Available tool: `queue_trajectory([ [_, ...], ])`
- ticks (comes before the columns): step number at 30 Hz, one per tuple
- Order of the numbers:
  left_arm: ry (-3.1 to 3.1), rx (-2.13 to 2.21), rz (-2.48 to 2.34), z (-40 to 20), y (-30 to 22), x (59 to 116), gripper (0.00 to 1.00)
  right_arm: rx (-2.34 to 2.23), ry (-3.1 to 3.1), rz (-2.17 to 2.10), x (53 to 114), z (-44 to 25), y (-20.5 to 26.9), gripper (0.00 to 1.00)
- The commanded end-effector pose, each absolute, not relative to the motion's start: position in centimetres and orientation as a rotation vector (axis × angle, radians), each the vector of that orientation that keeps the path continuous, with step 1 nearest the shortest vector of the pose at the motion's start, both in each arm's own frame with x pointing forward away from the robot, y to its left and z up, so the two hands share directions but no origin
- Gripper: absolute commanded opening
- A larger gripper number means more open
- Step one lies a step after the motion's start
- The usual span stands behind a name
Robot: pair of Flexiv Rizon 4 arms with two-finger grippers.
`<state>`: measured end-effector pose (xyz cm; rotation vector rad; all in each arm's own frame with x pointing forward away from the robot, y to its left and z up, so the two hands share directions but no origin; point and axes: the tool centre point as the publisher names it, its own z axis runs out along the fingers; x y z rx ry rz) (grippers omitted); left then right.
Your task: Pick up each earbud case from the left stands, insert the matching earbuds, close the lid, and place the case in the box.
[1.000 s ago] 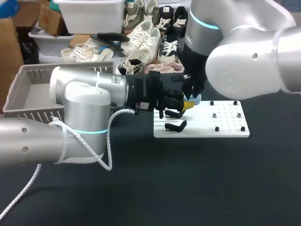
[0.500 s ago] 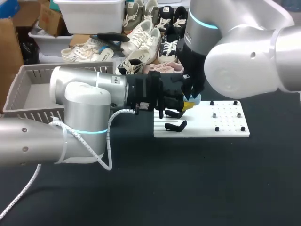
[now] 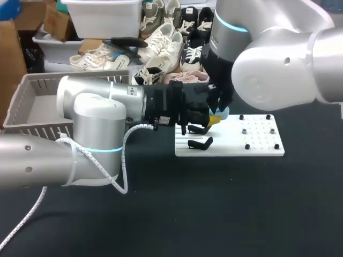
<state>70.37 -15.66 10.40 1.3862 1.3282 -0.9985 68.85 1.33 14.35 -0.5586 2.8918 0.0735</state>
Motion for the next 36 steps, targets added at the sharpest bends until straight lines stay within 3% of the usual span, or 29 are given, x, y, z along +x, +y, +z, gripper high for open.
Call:
queue_trajectory([
  [1, 1.327, 1.383, -0.996, 10.5, -15.7, 70.3, 0.0, -0.556, 2.893, 0.07, 68.9, 14.3, 1.4, 0.2],
  [6, 1.327, 1.383, -0.996, 10.5, -15.7, 70.3, 0.0, -0.556, 2.894, 0.067, 68.9, 14.4, 1.4, 0.27],
  [36, 1.327, 1.383, -0.996, 10.5, -15.7, 70.3, 0.0, -0.534, 2.871, 0.063, 68.7, 15.8, 1.2, 0.26],
])
